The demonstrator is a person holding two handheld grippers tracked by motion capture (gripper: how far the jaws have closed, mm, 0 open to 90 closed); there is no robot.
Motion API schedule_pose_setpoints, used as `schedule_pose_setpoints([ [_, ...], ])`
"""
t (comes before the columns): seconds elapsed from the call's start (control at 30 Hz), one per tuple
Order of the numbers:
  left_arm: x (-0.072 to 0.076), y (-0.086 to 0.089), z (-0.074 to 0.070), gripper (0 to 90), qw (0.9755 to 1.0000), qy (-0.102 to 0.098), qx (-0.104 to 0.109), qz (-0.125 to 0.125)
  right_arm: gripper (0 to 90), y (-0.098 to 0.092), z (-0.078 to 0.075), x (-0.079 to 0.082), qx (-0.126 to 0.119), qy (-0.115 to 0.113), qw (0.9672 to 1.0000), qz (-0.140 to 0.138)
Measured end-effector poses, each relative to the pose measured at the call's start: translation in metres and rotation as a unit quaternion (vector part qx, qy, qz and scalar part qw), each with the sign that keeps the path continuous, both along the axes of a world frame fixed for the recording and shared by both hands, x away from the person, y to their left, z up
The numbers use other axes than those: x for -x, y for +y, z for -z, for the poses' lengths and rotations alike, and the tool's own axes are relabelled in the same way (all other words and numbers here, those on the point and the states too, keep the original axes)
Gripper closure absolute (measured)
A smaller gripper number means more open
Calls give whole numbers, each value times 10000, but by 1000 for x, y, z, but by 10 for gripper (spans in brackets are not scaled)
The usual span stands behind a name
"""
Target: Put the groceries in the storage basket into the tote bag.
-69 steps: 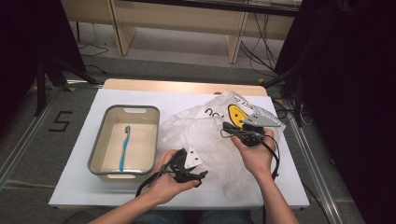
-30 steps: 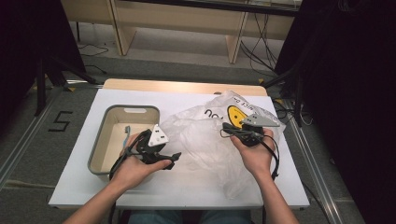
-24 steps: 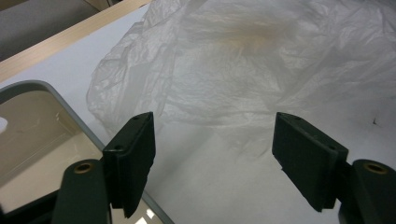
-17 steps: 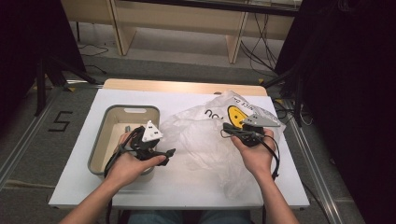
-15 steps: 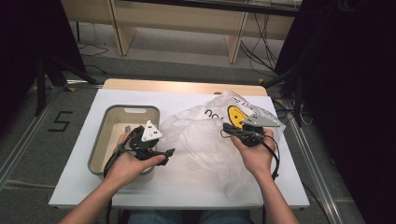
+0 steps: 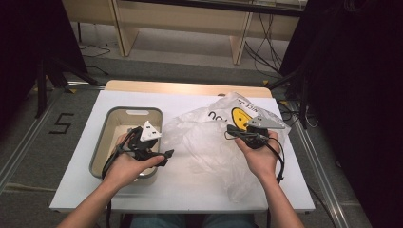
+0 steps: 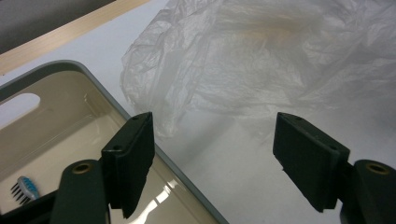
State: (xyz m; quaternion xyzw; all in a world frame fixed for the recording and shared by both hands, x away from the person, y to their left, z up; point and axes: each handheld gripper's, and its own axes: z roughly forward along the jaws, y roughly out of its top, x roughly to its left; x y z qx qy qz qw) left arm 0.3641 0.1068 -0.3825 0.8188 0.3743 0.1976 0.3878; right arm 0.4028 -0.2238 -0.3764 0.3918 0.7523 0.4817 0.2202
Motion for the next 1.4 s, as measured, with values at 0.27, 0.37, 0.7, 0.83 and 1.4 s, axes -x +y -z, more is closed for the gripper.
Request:
schedule_pose_setpoints([
  [0.27, -4, 10, -4, 294, 9998, 68, -25, -208, 900, 0, 1, 1, 2, -14, 10000, -47],
  [0.37, -6, 16, -6, 293, 9995, 116, -45, -287, 900, -1, 0, 2, -20, -14, 10000, -45],
  [0.7, -14, 36, -6, 294, 9980, 255, -115, -562, 900, 0, 1, 2, -28, -6, 10000, -59],
  [0.83, -17, 40, -4, 296, 9974, 372, -222, -579, 900, 0, 0, 2, -43, 1, 10000, -49],
  [1.4, -45, 67, 23, 332, 9876, 772, -483, -1279, 900, 1, 2, 3, 1, 22, 10000, -55],
])
